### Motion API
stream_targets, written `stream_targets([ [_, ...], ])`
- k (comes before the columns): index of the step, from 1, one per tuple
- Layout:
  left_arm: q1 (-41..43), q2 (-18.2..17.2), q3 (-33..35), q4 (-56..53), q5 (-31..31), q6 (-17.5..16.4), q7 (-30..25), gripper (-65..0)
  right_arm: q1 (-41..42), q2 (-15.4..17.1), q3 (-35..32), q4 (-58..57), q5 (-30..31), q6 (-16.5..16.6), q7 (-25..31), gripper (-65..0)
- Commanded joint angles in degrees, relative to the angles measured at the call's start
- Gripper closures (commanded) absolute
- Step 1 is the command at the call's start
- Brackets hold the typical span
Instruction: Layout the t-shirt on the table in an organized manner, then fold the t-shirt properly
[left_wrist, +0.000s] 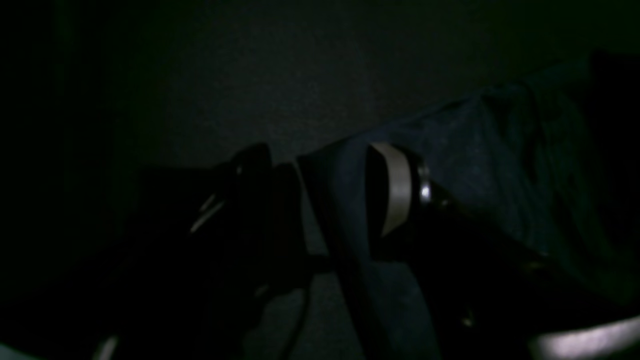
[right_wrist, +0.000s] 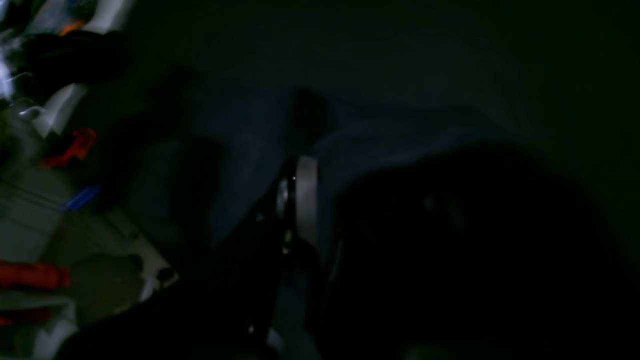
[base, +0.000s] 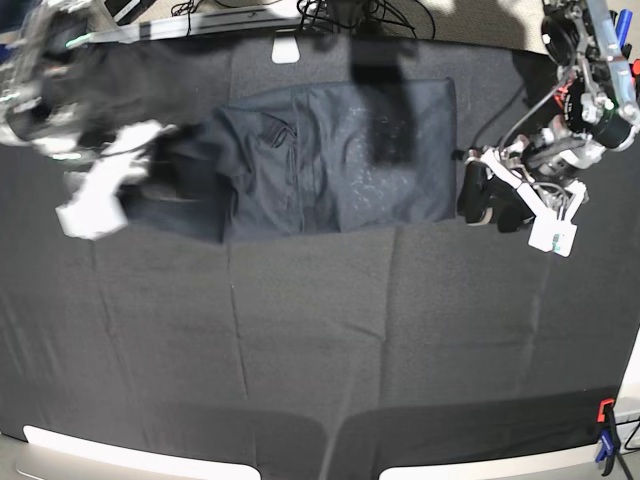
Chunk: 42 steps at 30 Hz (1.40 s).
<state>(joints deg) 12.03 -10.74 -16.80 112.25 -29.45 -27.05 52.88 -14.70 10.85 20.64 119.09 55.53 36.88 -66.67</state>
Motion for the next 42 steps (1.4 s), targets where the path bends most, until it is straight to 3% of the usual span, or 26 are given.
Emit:
stream_targets([
  [1, -0.5, -1.2, -0.1, 1.0, -0.6, 0.1, -1.1, -28.1, 0.8, -0.8, -2.5, 2.8, -0.1, -0.5, 1.7, 0.0],
  [5, -0.4, -3.5, -2.4, 1.0, -2.3, 0.8, -1.1, -28.1, 2.0, -6.4, -15.6, 4.6, -13.2, -4.1, 4.7, 0.0],
  [11, -0.4, -4.5, -14.8, 1.0, -12.9, 0.5, 2.2, -28.1, 4.2, -14.5, -32.2, 3.0, -28.8, -9.5, 7.8, 0.0],
  [17, -0.4, -4.5, -25.6, 1.0, -20.5, -3.0, 7.3, -28.1, 4.8, -19.5, -41.8, -2.6, -36.9, -12.5, 10.5, 0.0],
  [20, 0.4, -4.5, -28.5, 1.0, -24.0, -3.0, 7.3, -28.1, 6.1, -19.9, -44.9, -7.0, -37.0, -12.5, 12.3, 0.0],
  [25, 2.7, -4.7, -29.1, 1.0, -24.8, -4.0, 7.1, -28.1, 9.6, -19.9, -49.1, -14.1, -36.9, -12.4, 16.3, -26.7],
  [27, 3.4, -4.7, -29.1, 1.0, -24.8, -4.5, 7.1, -28.1, 10.2, -19.9, -50.4, -14.5, -34.4, -12.3, 16.3, -32.7],
  [32, 4.0, -4.7, -29.1, 1.0, -24.8, -4.5, 6.8, -28.1, 11.8, -19.9, -51.0, -14.4, -14.5, -6.4, 13.5, -32.9],
  [34, 4.0, -4.7, -29.1, 1.0, -24.8, -4.5, 6.6, -28.1, 12.5, -19.9, -51.0, -14.3, -9.6, -5.0, 10.5, -32.9],
  [39, 4.0, -4.7, -29.1, 1.0, -24.7, -4.5, 6.2, -28.1, 13.0, -19.9, -50.2, -12.6, -9.5, -4.3, 7.4, -32.9],
  [42, 4.0, -4.7, -29.1, 1.0, -24.7, -4.5, 6.2, -28.1, 13.1, -19.9, -48.0, -9.2, -13.9, -4.3, 7.4, -32.9],
])
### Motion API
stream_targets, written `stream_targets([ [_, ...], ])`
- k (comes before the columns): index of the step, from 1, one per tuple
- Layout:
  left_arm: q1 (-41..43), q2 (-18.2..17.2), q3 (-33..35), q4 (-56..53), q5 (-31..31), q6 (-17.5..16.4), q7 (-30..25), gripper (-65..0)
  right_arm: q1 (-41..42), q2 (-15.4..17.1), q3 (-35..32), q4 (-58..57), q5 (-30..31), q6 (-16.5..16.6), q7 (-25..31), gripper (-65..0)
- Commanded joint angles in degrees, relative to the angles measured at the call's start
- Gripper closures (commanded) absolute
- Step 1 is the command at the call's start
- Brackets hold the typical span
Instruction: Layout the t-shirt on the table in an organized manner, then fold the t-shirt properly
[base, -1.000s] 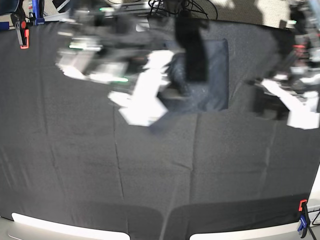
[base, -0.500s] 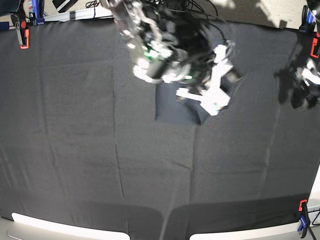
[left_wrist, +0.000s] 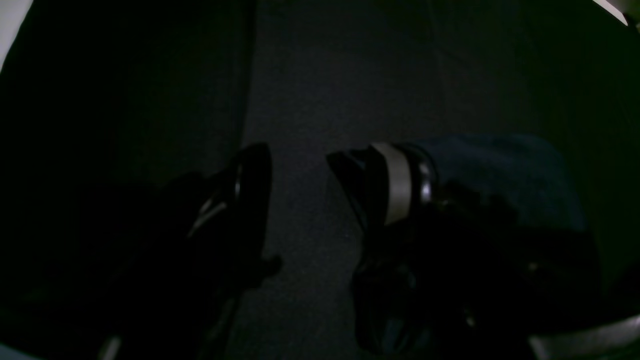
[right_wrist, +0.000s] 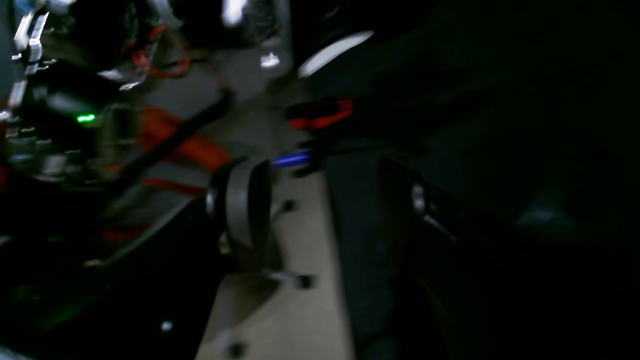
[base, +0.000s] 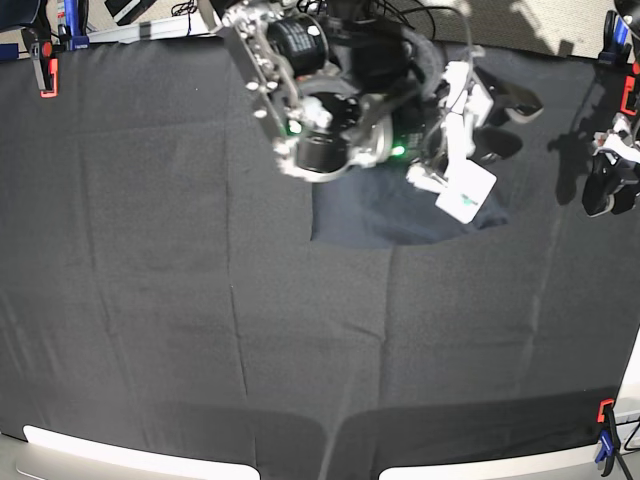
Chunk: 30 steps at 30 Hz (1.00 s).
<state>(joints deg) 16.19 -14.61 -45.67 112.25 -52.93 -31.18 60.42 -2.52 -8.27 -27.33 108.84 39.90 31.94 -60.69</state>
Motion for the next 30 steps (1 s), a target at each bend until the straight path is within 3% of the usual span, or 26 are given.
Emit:
stream_targets([
  [1, -0.2, -0.8, -0.3, 1.0, -1.4, -0.4, -1.3, -28.1, 0.9, -0.7, 0.9, 2.3, -0.9, 0.6, 1.4, -32.9],
  [4, 0.0, -0.8, -0.3, 1.0, -7.1, -0.5, 0.6, -23.2, 0.9, -0.7, 4.4, 4.8, -10.5, 0.6, 1.9, -32.5],
  [6, 0.1, -0.2, 0.0, 1.0, -13.1, -3.3, 4.0, -12.6, 0.9, -0.7, 7.0, 4.9, -16.9, 0.6, 3.8, -28.8],
  [8, 0.7, 0.7, 1.4, 1.0, -17.8, -5.9, 7.6, 0.0, 1.5, -0.7, 9.2, 4.8, -20.0, 0.5, 5.1, -20.1],
  [12, 4.5, 2.4, 8.8, 1.0, -26.7, -8.6, 12.9, 0.0, 3.8, 2.4, 11.9, 4.2, -25.1, 0.5, 6.8, -0.8],
  [15, 7.3, 2.7, 16.9, 1.0, -28.5, -8.8, 16.7, 0.0, 5.5, 5.1, 13.6, 0.7, -26.4, 0.2, 8.4, 0.0],
  [18, 9.6, 2.7, 24.2, 1.0, -24.4, -8.8, 17.6, 0.0, 8.3, 6.5, 14.3, -6.1, -26.5, 0.2, 8.4, 0.0],
  [22, 11.6, 2.7, 31.3, 1.0, -12.3, -8.8, 16.7, 0.0, 13.2, 7.2, 14.4, -16.2, -26.9, 0.2, 8.4, 0.0],
  [27, 12.3, 2.7, 35.8, -1.6, 4.7, -8.8, 2.6, 0.0, 16.8, 7.2, 14.2, -22.4, -28.7, 0.2, 8.2, 0.0],
  [30, 11.1, 2.7, 36.8, -7.4, 9.5, -8.8, -0.8, 0.0, 16.9, 7.4, 14.2, -23.7, -29.4, 0.2, 8.2, 0.0],
])
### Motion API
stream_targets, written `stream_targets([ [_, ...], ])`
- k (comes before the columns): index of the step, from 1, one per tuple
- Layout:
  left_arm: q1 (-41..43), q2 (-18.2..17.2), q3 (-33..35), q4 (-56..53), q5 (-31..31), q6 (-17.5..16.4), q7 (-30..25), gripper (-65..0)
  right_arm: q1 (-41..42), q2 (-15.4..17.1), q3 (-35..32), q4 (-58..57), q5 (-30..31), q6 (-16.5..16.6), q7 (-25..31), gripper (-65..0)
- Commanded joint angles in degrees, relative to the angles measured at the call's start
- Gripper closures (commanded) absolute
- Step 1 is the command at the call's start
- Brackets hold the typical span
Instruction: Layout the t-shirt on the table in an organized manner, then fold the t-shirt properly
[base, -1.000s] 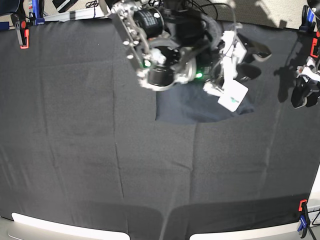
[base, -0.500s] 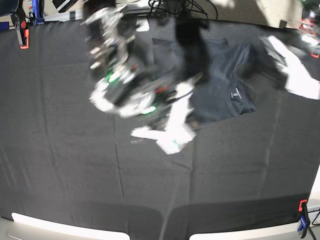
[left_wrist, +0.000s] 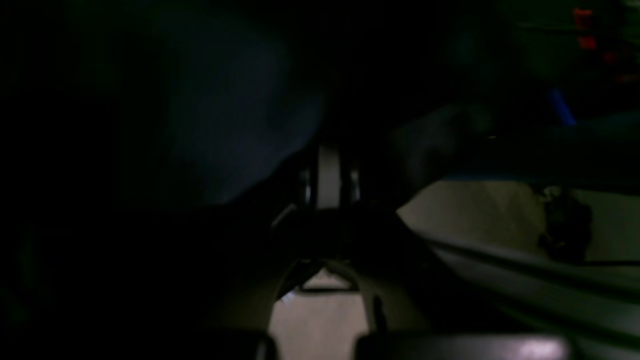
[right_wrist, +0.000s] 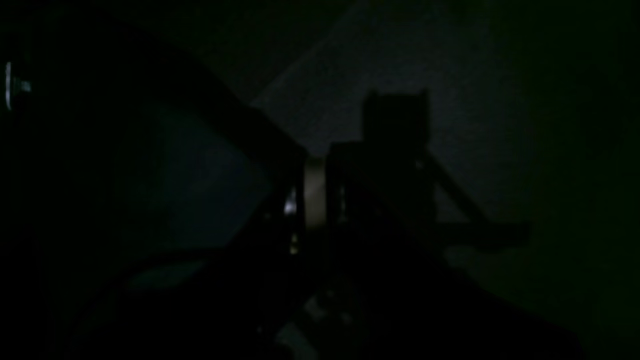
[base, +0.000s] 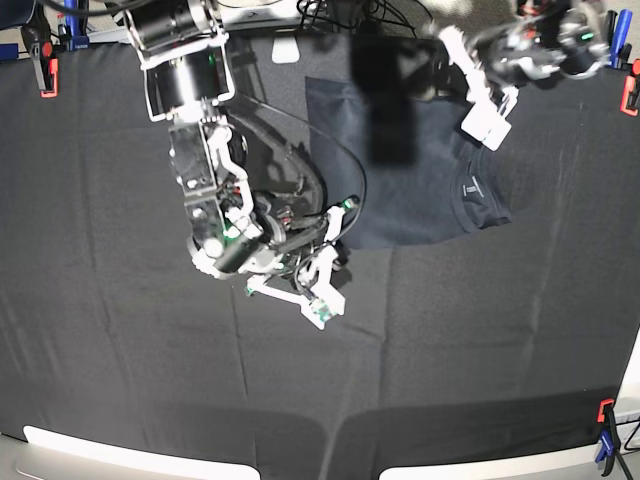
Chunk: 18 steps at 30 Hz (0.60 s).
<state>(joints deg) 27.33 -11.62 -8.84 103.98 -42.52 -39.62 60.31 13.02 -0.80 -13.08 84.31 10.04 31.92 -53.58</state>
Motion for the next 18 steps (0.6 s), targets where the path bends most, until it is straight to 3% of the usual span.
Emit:
stream_targets([
  [1, -1.0, -0.3, 0.0, -1.5, -0.3, -0.4, -0.6, 0.0, 1.4, 0.1, 0.0, 0.2, 0.4, 0.2, 0.8, 0.0],
  [6, -7.9, -0.7, -0.1, -12.9, 3.0, -0.4, -0.9, 0.0, 0.5, 2.0, 0.0, -0.9, 0.6, 0.3, -2.3, 0.0],
  [9, -12.1, -1.9, -0.1, -17.2, 5.3, -0.4, -4.5, 0.0, -0.5, 3.7, 0.0, -0.7, 0.7, 0.7, -3.9, 0.0],
  [14, -18.3, -5.2, -0.2, -21.1, 11.0, 5.4, -13.0, 0.0, -4.6, 4.9, 0.0, 3.6, 1.4, 0.7, -4.4, 0.0],
  [18, -23.0, -6.5, -0.2, -23.8, 11.6, 6.7, -15.9, 0.0, -9.7, 4.6, 0.0, 8.4, 3.3, 0.7, -4.9, 0.0],
])
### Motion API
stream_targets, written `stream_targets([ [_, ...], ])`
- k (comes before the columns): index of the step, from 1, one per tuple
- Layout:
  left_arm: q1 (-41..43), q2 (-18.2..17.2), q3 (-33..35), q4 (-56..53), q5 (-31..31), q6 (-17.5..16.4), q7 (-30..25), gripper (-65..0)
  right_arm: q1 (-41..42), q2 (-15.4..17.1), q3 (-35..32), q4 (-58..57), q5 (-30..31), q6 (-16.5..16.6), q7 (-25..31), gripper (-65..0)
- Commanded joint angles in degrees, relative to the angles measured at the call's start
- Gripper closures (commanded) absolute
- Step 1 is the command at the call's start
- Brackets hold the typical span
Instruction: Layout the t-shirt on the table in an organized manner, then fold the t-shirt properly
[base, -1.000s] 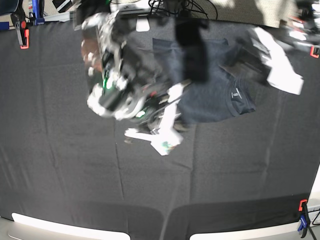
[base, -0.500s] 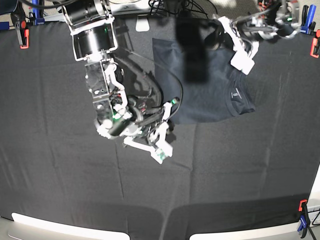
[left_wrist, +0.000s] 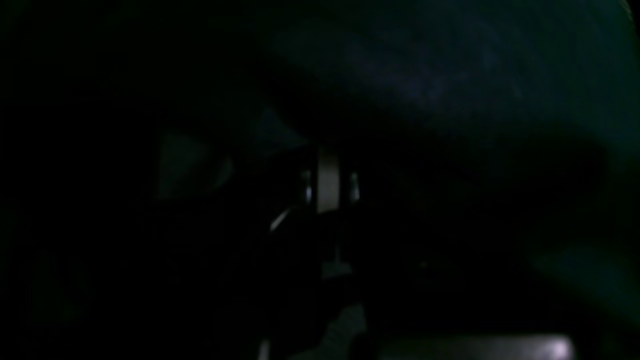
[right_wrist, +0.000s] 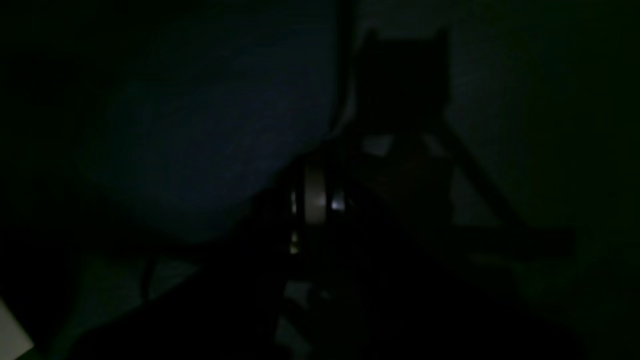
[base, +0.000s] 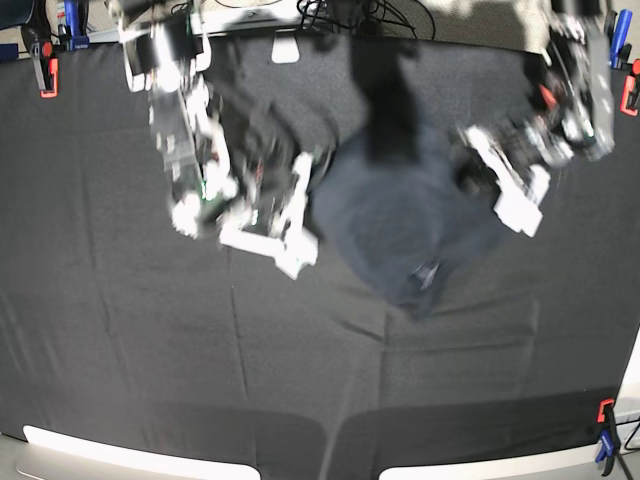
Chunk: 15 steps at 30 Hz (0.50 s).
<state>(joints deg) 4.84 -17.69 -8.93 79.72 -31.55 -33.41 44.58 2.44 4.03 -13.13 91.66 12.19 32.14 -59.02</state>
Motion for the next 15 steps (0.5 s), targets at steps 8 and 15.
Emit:
stream_targets([
  [8, -5.1, -0.5, -0.1, -1.2, 0.4, 0.5, -1.6, 0.0, -9.0, -0.6, 0.2, 11.6, 3.9, 0.5, 0.5, 0.0],
  [15, 1.8, -0.6, -5.8, 9.3, -2.8, 0.9, -0.5, 0.0, -19.2, -0.5, 10.4, 28.2, 3.0, -1.0, 0.5, 0.0],
])
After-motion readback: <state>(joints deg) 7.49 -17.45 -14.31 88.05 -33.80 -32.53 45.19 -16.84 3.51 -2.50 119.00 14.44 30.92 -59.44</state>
